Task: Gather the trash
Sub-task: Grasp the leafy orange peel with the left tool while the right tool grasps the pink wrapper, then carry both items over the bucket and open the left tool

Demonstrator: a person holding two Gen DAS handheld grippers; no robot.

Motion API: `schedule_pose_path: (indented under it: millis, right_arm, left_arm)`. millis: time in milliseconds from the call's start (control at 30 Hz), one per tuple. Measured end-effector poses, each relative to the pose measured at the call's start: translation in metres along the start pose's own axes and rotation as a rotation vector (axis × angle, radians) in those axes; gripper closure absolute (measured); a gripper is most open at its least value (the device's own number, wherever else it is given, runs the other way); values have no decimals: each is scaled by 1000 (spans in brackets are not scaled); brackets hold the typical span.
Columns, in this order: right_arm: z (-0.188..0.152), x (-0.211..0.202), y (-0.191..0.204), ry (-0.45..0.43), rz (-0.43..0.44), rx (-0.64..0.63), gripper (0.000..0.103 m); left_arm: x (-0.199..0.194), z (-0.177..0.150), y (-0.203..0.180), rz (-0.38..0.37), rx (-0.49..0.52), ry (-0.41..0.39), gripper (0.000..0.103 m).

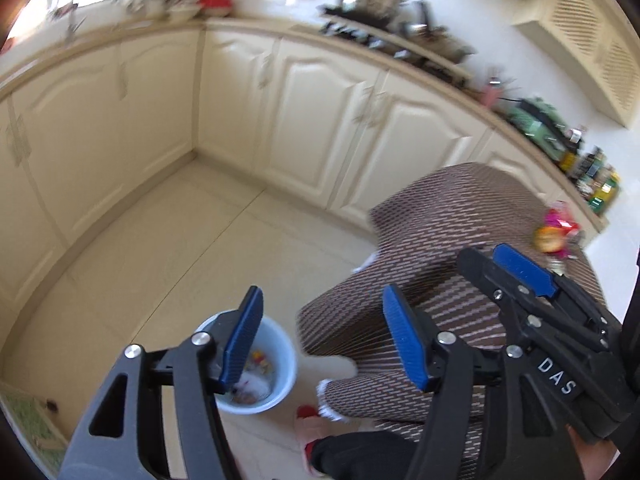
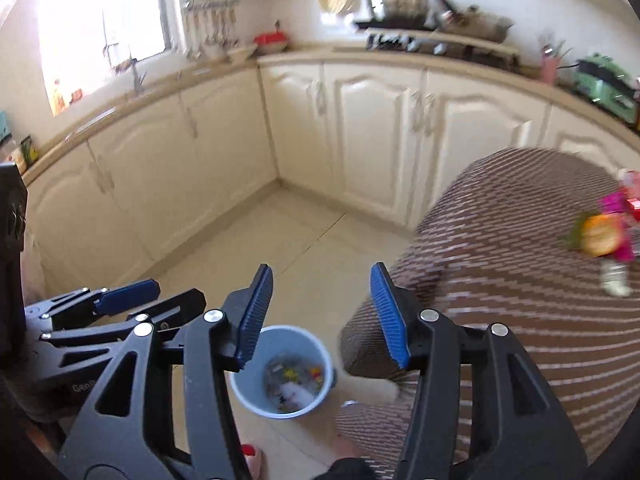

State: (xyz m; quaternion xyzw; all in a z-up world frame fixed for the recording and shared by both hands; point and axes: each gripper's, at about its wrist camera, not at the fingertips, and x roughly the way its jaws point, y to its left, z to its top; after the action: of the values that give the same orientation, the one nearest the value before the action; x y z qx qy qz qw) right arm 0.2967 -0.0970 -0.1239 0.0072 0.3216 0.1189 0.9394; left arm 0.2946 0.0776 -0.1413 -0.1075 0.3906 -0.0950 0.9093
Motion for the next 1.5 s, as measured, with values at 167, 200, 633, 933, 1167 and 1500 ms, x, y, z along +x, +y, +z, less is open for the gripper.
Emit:
schedule_pose_path:
  millis: [167, 200, 633, 933, 1167, 1500]
  right_arm:
    - [4, -58, -61, -65, -88, 46, 51]
    - [4, -68, -76, -74, -113, 59, 49]
    - [-16, -118, -242, -70, -312, 219, 47]
    - [-21, -106, -285, -57, -289, 277, 45]
    - [-15, -98, -288, -35, -268, 279, 44]
    - [5, -83, -272, 1, -257, 235, 44]
  left_arm:
    - [-7, 14, -89, -88, 128, -21, 38]
    - [-6, 15, -104, -100, 147, -21, 38]
    - [60, 26, -269, -165, 380, 22, 37]
    - [112, 36, -315, -174, 415, 44, 37]
    - [135, 42, -324, -188, 410, 60, 52]
    - [122, 42, -305, -215, 398, 36, 68]
